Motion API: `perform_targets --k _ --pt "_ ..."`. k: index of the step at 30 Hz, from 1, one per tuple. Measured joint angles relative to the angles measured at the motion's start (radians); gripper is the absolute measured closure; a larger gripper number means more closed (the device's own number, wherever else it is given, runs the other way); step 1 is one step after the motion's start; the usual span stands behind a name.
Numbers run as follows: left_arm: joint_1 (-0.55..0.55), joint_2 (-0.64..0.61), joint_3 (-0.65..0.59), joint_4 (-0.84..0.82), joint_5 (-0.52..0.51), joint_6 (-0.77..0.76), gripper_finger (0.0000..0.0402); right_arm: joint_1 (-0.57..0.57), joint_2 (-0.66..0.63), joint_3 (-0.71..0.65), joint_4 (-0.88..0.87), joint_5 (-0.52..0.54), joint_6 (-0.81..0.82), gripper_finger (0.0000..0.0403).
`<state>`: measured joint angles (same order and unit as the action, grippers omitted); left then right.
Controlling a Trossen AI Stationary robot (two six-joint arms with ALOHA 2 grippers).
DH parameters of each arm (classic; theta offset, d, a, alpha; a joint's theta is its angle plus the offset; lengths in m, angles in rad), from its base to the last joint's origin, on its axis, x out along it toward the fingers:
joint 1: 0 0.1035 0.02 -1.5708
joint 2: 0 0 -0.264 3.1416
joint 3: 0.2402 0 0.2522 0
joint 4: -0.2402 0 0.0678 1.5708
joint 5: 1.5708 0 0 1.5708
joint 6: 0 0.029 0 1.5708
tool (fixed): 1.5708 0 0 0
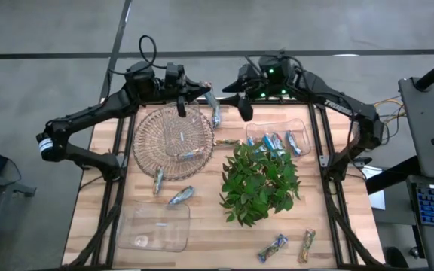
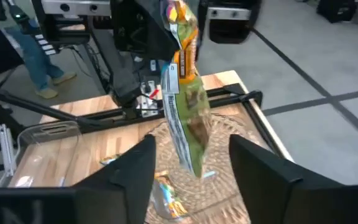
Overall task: Pick and place Granola Bars by type
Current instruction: Put the top right yellow granola bar into the top left transparent bin
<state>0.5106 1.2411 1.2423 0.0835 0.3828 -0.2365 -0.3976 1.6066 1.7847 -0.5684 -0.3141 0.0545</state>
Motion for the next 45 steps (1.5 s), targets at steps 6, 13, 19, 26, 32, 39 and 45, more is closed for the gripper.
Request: perform_targets --k 6,13,19,26,32,39,45 --pt "0.0 0.0 0.04 -0.109 -0.041 0.043 0.04 -0.012 -0.028 0.022 -0.086 0.003 -0.011 0.0165" --pt "0.0 0.0 0.103 -0.429 -0.124 0.107 0.0401 -0.067 -0.052 0.076 -0.27 0.007 -0.044 0.0145" --pt "-0.002 0.017 0.132 -0.643 -0.209 0.108 0.0401 -0.098 -0.06 0.112 -0.392 0.006 -0.089 0.0152" --pt "-0.012 0.088 0.132 -0.824 -0.25 0.105 0.0401 -0.124 -0.092 0.111 -0.42 0.032 -0.134 0.0161" --pt "-0.024 0.177 0.132 -0.944 -0.294 0.133 0.0401 -0.157 -0.125 0.11 -0.43 0.04 -0.159 0.0158" --pt "-0.048 0.281 0.128 -1.03 -0.321 0.144 0.0401 -0.172 -0.165 0.11 -0.477 0.054 -0.184 0.0165" --pt "-0.072 0.359 0.127 -1.035 -0.325 0.16 0.0401 -0.172 -0.188 0.109 -0.5 0.056 -0.189 0.0165"
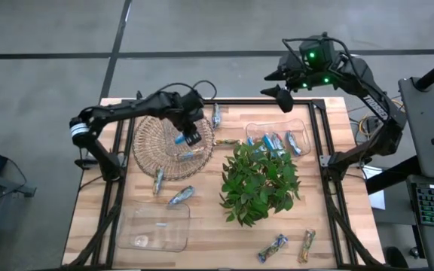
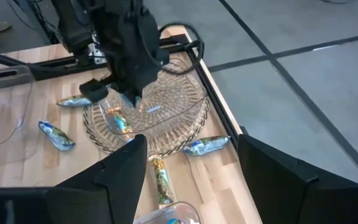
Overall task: Pick and place Granola Bars by type
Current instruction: Put the top right yellow granola bar into the top left transparent bin
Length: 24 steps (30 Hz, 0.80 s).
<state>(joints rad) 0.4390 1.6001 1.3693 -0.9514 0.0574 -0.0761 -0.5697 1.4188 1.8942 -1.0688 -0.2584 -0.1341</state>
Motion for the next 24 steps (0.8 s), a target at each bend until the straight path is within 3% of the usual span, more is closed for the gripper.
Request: perform_targets --k 8,24 --pt "-0.022 0.089 -0.012 0.009 -0.025 0.035 0.0402 0.0 -0.015 0.0 -0.026 0.0 0.003 0.0165" --pt "-0.029 0.062 -0.236 0.261 -0.016 0.059 0.0402 0.0 -0.017 0.0 -0.061 0.0 0.003 0.0165"
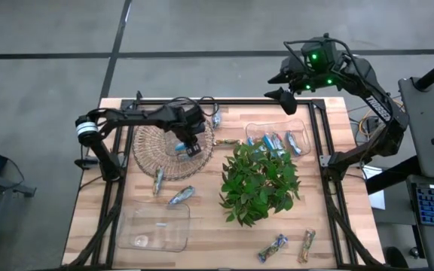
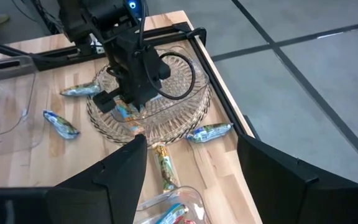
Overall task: Pick and place Granola Bars by type
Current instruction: Put the top right yellow granola bar into the top left transparent bin, then put the bottom yellow granola bar into the top left transparent bin
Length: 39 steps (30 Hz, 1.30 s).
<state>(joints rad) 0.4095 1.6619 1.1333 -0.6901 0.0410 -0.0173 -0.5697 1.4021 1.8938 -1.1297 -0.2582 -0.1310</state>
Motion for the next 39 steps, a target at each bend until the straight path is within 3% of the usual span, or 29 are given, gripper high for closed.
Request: perform_targets --k 10,18,29,39 --pt "0.0 0.0 -0.058 0.031 0.002 0.005 0.0386 0.0 0.0 0.0 0.003 0.0 0.001 0.0165" --pt "0.001 0.0 -0.052 0.034 0.0 -0.004 0.0326 0.0 0.0 0.0 0.003 0.0 -0.003 0.0165" --pt "0.002 0.0 0.011 -0.038 -0.045 0.015 0.0194 0.0 0.0 0.0 0.014 -0.003 -0.018 0.0165" --pt "0.003 -0.098 0.081 -0.051 -0.023 0.086 0.0175 -0.001 -0.041 -0.018 0.044 -0.004 -0.018 0.0165"
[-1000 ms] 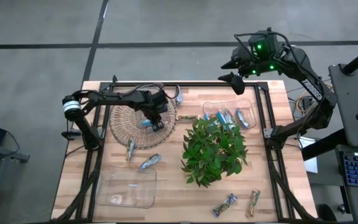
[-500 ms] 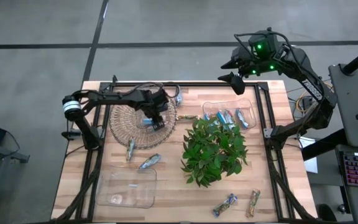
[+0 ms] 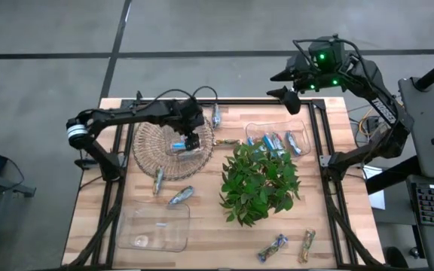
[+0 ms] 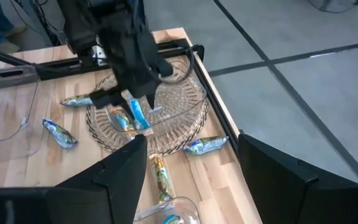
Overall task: Pick and place Granola Bars by type
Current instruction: Put the bottom yellow granola bar into the top left transparent bin
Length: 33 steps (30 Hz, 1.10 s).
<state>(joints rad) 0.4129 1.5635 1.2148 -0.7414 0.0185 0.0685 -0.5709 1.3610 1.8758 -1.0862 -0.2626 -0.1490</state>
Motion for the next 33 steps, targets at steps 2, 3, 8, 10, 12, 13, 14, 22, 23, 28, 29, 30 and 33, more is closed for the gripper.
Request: perform_targets --k 2,3,8,10,12,13,14,22,23,28,29,30,33 --pt "0.0 -0.021 0.023 0.008 0.004 0.011 0.0175 0.0 -0.017 -0.024 0.005 0.0 0.003 0.0165" --pt "0.0 -0.031 0.037 0.01 0.005 0.018 0.0175 0.0 -0.027 -0.04 0.01 0.0 0.007 0.0165" --pt "-0.001 -0.035 0.131 -0.004 0.003 0.054 0.0174 0.001 -0.088 -0.141 0.034 0.001 0.027 0.0165" --pt "-0.005 -0.035 0.179 0.003 0.002 0.055 0.0174 0.001 -0.115 -0.185 0.052 0.0 0.052 0.0165" --pt "-0.005 -0.037 0.221 -0.001 0.002 0.055 0.0174 0.001 -0.146 -0.232 0.067 0.001 0.069 0.0165" --pt "-0.005 -0.037 0.241 -0.002 0.002 0.054 0.0174 0.001 -0.163 -0.255 0.074 0.001 0.075 0.0165" --pt "-0.005 -0.037 0.261 -0.002 0.002 0.054 0.0174 0.001 -0.18 -0.278 0.079 0.001 0.083 0.0165" --pt "-0.01 -0.037 0.394 -0.055 0.018 0.055 0.0174 0.036 -0.348 -0.473 0.001 0.0 0.097 0.0165" --pt "-0.01 -0.037 0.404 -0.059 0.024 0.055 0.0174 0.044 -0.367 -0.493 -0.019 0.001 0.097 0.0165" --pt "-0.01 -0.037 0.428 -0.071 0.042 0.055 0.0174 0.084 -0.46 -0.585 -0.089 0.001 0.131 0.0165" --pt "-0.01 -0.037 0.428 -0.071 0.042 0.055 0.0174 0.095 -0.476 -0.602 -0.099 0.0 0.14 0.0165" --pt "-0.01 -0.037 0.429 -0.072 0.042 0.055 0.0174 0.106 -0.492 -0.617 -0.107 0.0 0.144 0.0165" --pt "-0.01 -0.037 0.425 -0.072 0.042 0.055 0.0174 0.154 -0.538 -0.654 -0.14 -0.012 0.142 0.0165"
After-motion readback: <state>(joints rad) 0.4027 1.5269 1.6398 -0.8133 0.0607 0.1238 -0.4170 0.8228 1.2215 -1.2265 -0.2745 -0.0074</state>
